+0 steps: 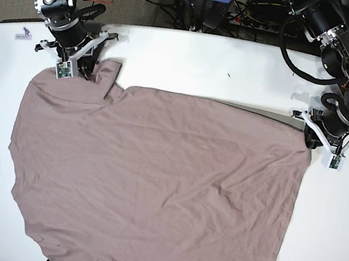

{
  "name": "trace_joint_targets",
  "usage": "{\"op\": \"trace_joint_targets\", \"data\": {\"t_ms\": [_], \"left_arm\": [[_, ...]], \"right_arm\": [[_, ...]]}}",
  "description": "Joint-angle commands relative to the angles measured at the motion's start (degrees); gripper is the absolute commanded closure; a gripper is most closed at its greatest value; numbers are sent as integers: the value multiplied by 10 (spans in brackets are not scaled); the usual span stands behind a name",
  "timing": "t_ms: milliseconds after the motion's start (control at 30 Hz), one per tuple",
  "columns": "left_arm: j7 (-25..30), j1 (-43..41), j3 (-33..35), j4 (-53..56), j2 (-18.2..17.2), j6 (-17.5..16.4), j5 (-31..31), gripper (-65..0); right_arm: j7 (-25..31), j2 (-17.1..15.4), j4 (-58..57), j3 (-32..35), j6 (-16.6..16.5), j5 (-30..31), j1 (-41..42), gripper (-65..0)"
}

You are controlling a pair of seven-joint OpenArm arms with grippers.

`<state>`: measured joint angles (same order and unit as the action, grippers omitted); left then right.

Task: Fold the T-shirt properly
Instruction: 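Lift the shirt edge with both grippers and pull it toward the robot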

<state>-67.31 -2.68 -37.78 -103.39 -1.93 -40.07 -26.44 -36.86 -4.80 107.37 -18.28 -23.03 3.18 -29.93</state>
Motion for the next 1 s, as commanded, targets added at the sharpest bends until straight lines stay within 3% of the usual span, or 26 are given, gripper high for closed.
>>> {"op": "trace_joint_targets", "data": {"t_ms": [0,600,967], "left_arm": [[-6,26,-9,2,-13,1,-6,-15],[-1,28,-6,-1,-22,1,27,-16],[-1,3,-8,-47,-20,1,10,-13]], "right_arm": [[0,-5,-2,-2,0,0,6,-9],[-7,-8,-25,-2,2,1,13,-7],[-14,-10,71,-12,1,5,20,-8]]}}
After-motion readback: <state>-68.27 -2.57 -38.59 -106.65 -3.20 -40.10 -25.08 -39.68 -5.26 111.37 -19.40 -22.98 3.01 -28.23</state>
